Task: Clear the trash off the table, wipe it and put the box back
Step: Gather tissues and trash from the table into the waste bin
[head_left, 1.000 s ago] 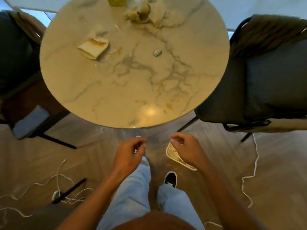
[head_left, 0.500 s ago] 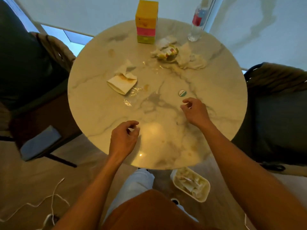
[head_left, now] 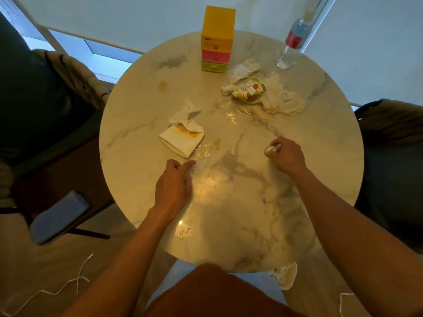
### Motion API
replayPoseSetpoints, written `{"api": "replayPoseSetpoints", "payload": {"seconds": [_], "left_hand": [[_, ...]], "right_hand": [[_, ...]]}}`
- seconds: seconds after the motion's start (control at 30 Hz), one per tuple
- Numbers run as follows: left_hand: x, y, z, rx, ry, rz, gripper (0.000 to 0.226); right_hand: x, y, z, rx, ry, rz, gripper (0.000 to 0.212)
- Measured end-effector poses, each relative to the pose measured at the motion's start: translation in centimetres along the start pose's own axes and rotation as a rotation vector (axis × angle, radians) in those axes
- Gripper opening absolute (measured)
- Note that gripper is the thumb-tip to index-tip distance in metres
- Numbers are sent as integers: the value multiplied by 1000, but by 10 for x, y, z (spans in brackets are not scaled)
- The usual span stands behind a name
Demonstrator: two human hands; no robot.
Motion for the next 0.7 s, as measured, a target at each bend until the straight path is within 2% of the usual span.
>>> {"api": "replayPoseSetpoints", "payload": {"seconds": [0.23,0.43,0.53,0.7], "left_hand": [[8,13,-12,-24,-25,-102,23],[10,-4,-40,6,-265,-244,14],[5,-19,-66,-28,-365,-249,8],[-25,-58,-113,57,-552,-167,7]], "right_hand": [[3,-4,-3,-45,101,-7,5],[11,-27,-11,-19,293,5,5],[16,-47,-28,-21,366,10,5],[23,-81,-81,-52,441,37,4]]}}
Point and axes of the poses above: each hand's wrist, its own y-axis towards the middle knuckle, its own x-axis out of the back of the hand, z = x × y, the point moved 5 cm from there along y, towards the middle knuckle, and after that the axes turned 5 degrees about -x, right-handed, at the moved point
